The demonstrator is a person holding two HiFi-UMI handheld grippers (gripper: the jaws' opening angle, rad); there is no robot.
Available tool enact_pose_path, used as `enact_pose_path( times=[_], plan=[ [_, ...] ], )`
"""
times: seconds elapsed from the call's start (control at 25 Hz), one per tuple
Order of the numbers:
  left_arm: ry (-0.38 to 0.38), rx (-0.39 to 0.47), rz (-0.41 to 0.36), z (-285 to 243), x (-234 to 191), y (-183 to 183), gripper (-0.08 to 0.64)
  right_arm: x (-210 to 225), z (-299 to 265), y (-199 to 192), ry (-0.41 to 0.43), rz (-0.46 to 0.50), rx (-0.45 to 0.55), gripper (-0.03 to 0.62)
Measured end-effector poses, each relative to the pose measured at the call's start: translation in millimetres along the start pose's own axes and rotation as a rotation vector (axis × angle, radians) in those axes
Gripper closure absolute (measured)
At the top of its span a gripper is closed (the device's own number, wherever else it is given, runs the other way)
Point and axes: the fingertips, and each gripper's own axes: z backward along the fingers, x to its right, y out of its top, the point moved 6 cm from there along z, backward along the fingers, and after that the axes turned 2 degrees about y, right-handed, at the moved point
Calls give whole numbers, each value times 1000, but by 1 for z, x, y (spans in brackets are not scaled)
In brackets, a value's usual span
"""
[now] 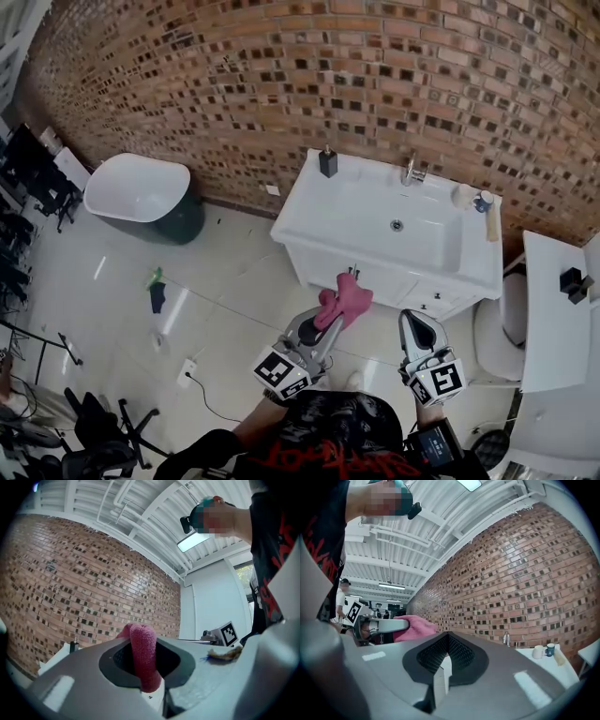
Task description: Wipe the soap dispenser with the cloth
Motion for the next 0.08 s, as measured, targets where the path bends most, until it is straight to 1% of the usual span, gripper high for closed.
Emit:
enact_pose_path(
  times=[0.08],
  plan=[
    [25, 6, 10, 8, -12, 5, 509, -3, -9, 2, 7, 0, -9, 592]
  ],
)
